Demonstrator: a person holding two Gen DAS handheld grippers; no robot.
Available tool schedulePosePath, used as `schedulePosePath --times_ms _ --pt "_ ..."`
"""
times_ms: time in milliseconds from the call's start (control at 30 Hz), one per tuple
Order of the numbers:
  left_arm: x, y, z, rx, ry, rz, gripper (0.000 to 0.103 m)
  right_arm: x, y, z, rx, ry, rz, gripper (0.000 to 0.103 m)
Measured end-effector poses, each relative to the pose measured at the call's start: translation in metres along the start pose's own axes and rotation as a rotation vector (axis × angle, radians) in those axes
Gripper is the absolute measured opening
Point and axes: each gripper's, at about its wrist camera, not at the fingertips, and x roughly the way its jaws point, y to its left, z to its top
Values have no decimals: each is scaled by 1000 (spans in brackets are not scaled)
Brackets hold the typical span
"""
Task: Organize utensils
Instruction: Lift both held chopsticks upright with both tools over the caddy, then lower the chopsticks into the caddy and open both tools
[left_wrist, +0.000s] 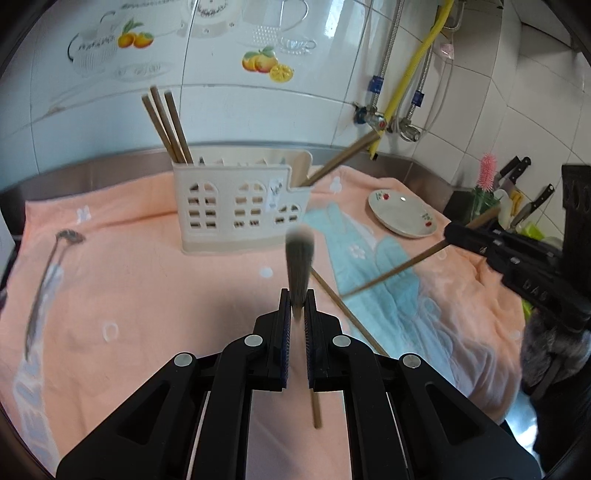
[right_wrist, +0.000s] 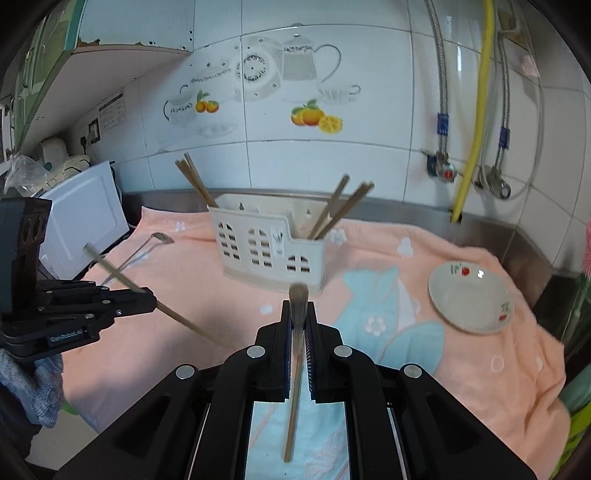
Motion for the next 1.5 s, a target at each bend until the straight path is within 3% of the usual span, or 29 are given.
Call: schedulePosePath --times_ms 400,833,967,1233,1500 --pt "-24 21 56 5 -80 24 6 -9 -3 72 2 -32 56 6" --pt "-45 31 154 42 -235 143 6 -4 3 131 -31 -77 57 6" --pt "-36 39 177 31 -248 172 6 1 1 149 -22 -102 59 6" --pt "0 58 179 -15 -202 182 6 21 -4 178 7 -135 29 6" --pt "23 69 168 -44 -150 162 6 63 -9 171 29 -89 3 6"
